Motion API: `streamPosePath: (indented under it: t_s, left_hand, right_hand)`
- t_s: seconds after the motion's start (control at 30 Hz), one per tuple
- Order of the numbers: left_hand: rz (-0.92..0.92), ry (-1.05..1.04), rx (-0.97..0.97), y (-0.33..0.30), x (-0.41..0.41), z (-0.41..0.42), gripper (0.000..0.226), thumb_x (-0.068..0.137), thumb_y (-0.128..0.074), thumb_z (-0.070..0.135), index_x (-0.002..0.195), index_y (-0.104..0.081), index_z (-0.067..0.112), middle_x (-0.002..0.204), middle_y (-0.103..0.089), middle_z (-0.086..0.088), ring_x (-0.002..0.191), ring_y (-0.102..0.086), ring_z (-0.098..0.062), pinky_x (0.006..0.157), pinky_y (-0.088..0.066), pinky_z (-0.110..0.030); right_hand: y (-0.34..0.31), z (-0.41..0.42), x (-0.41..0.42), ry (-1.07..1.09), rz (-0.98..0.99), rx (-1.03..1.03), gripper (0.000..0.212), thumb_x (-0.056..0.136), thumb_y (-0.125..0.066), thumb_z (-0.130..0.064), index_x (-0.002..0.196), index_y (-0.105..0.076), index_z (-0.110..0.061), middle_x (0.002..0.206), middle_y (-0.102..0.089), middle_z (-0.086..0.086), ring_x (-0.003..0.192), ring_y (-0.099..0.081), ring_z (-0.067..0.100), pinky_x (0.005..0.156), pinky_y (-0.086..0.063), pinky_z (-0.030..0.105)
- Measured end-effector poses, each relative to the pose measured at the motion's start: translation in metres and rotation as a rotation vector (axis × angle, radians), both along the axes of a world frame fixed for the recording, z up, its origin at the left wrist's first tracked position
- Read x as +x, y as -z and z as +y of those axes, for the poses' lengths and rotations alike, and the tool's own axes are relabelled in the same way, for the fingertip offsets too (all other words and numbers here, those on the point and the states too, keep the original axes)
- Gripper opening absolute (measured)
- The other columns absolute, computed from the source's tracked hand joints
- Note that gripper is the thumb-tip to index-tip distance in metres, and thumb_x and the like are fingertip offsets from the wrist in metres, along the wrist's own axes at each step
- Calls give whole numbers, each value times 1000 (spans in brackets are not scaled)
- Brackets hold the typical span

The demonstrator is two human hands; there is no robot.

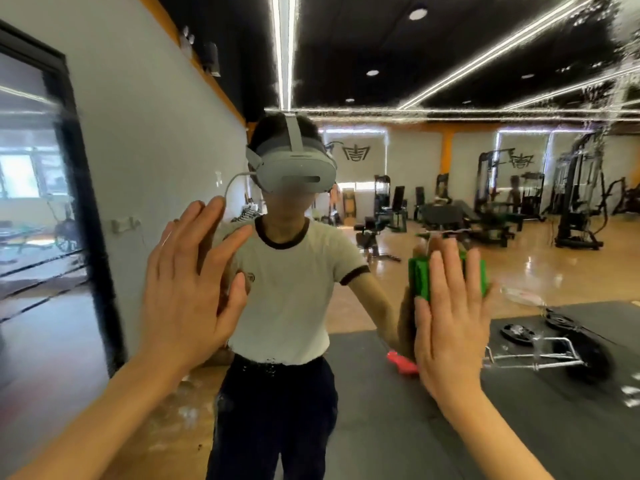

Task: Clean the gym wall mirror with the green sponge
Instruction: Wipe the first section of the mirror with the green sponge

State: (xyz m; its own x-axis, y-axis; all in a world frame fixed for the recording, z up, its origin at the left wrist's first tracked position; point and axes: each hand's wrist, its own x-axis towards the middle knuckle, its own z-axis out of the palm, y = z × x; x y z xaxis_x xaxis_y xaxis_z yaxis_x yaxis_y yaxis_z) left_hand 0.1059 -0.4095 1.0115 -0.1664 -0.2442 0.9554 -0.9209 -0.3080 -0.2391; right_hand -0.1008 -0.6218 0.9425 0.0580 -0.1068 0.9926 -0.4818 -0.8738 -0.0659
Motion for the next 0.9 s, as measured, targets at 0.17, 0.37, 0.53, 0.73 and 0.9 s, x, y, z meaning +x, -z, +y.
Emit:
streamPosePath:
  t_s: [0.17,0.37,0.53,0.73,0.9]
  left_hand:
    - [-13,-5,-5,1,2,1,48,95,-44,26,141,-44,12,154,-29,-19,145,-25,-39,124,-9,-36]
    - [-16,8,-9,2,2,-2,46,96,-44,26,140,-46,11,153,-29,-20,143,-27,-42,124,-9,-36]
    - [-15,14,0,2,3,-3,45,98,-44,27,140,-46,11,152,-31,-19,141,-31,-44,117,-24,-55]
    - [-8,7,0,5,6,-2,44,101,-43,28,142,-44,13,155,-29,-16,145,-27,-39,118,-23,-48]
    - [-27,3,-6,5,8,-3,42,103,-42,28,143,-44,13,155,-32,-20,145,-30,-41,119,-24,-50]
  right_hand:
    - [71,-6,-24,45,198,-82,53,111,-19,-33,162,-7,-23,170,-1,-6,156,-1,20,125,6,45]
    - [-68,-14,-4,-28,-70,-52,53,108,-27,-27,158,-18,-13,164,-18,1,153,4,13,124,8,46]
    - [42,-13,-14,-1,179,-149,54,111,-26,-28,161,-11,-19,169,0,-1,156,2,21,125,5,49]
    - [47,-23,-28,47,378,-364,61,107,-36,-26,162,-10,-20,170,0,-2,156,-1,22,125,5,46]
    - [-50,-11,0,-54,39,-171,52,109,-31,-26,158,-23,-10,163,-26,12,152,-15,34,122,5,49]
